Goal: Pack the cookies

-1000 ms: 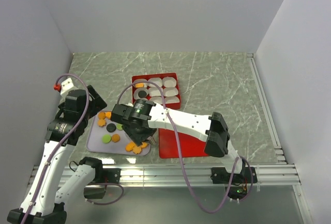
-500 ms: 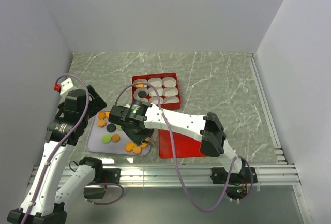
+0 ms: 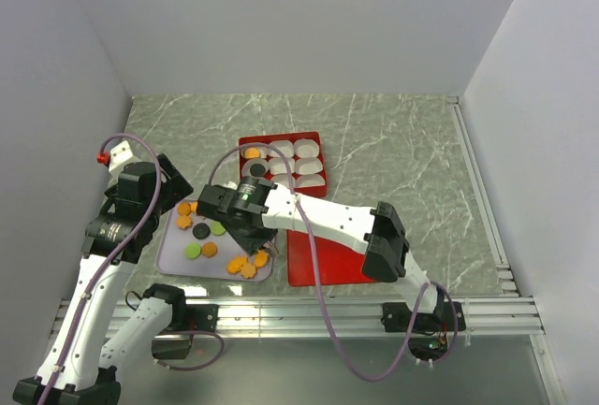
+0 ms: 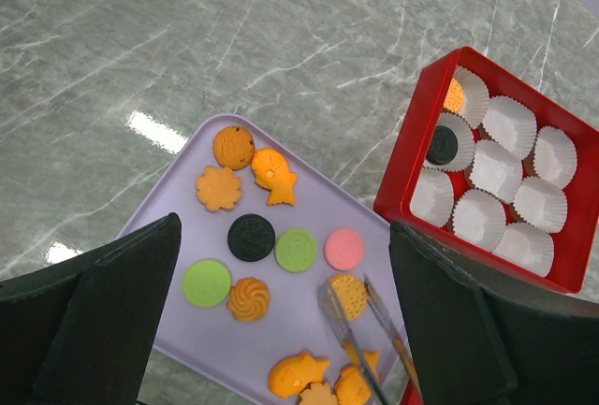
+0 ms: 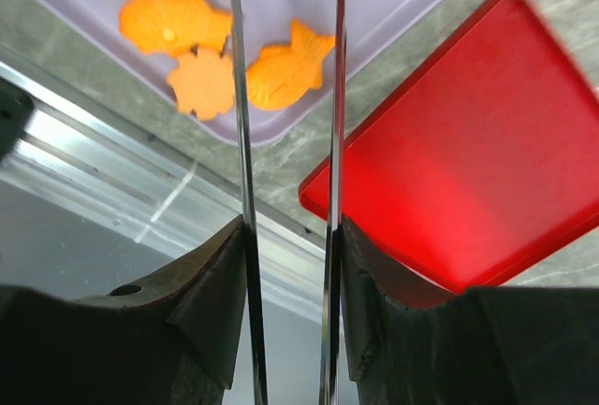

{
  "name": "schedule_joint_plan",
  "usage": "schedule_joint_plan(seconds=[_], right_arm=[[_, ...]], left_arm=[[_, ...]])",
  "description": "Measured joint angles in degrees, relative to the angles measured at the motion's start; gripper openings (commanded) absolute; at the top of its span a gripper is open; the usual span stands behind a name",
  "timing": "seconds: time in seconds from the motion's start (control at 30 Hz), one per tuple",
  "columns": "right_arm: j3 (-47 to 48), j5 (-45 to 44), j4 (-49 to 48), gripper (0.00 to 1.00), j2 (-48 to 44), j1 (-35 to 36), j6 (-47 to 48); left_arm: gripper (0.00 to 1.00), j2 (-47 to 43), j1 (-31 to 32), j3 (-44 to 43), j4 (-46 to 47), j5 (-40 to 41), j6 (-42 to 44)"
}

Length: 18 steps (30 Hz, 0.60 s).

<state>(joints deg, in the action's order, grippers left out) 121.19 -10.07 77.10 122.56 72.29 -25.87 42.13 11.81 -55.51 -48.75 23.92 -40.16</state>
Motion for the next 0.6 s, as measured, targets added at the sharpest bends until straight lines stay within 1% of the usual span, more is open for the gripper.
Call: schedule_joint_plan(seconds=[0.17,0.27,0.43,0.6], right_arm=[[5.7,-1.4,0.1,0.42,-0.3,-1.6,0.0],[7.1,-0.9,0.0,0.41,-1.7,-4.1,-0.3],[7.2,0.8,-0.5,0.42,-5.0,-12.9,-1.2],[9.9,1.6,-1.0,0.41,-5.3,-21.5,-1.3]], left_arm=[[0.99,0.0,-0.2,0.0,0.0,0.0,0.0],[0.99,0.1,-0.7,0.0,0.0,-0.1,0.0],[0.99,0.1,-1.3,0.0,0.0,-0.1,0.1],[0.99,0.1,-1.6,0.0,0.0,-0.2,0.1]])
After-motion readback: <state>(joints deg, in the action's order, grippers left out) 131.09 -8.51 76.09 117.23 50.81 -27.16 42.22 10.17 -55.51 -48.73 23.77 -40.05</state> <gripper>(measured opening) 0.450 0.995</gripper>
